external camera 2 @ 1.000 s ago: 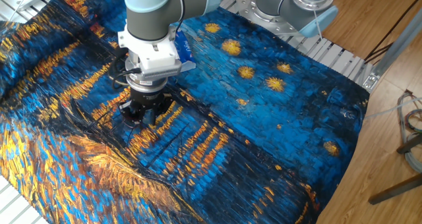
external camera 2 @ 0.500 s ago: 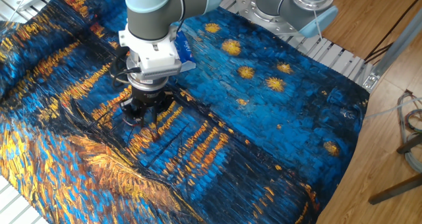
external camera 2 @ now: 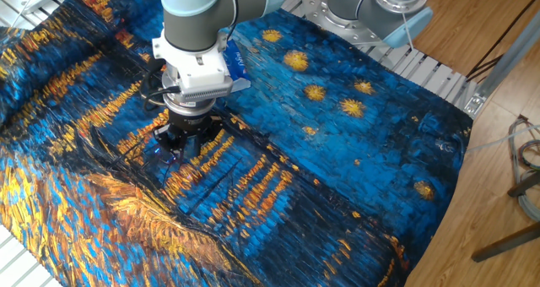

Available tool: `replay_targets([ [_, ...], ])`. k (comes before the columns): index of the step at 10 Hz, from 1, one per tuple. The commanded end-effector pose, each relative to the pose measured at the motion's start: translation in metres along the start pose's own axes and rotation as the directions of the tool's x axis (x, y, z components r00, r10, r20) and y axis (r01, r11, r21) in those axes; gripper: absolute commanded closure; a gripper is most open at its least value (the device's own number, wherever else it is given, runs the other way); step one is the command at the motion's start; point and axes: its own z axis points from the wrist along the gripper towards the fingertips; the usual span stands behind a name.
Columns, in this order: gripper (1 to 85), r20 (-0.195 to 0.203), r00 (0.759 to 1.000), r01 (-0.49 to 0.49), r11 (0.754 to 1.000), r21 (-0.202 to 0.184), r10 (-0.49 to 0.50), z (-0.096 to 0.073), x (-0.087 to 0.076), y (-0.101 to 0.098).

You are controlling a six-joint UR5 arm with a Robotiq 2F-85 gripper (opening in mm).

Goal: Unfold the leg of the glasses (with one hand)

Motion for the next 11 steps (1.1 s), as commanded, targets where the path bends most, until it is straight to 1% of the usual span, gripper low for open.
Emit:
replay_targets([
  [1,50.3,0.003,1.0,-0.01,1.0,-0.001,0.01,-0.0012,-0.0002,-0.001],
  [2,50.7,0.01,1.0,-0.018,1.0,-0.004,0.018,0.0004,-0.0013,0.0006],
  [7,50.7,0.021,1.0,-0.022,1.0,-0.005,0.022,0.0035,-0.0008,0.0048],
  [11,54.0,0.029,0.999,-0.035,0.999,-0.004,0.036,0.005,-0.004,0.0062],
])
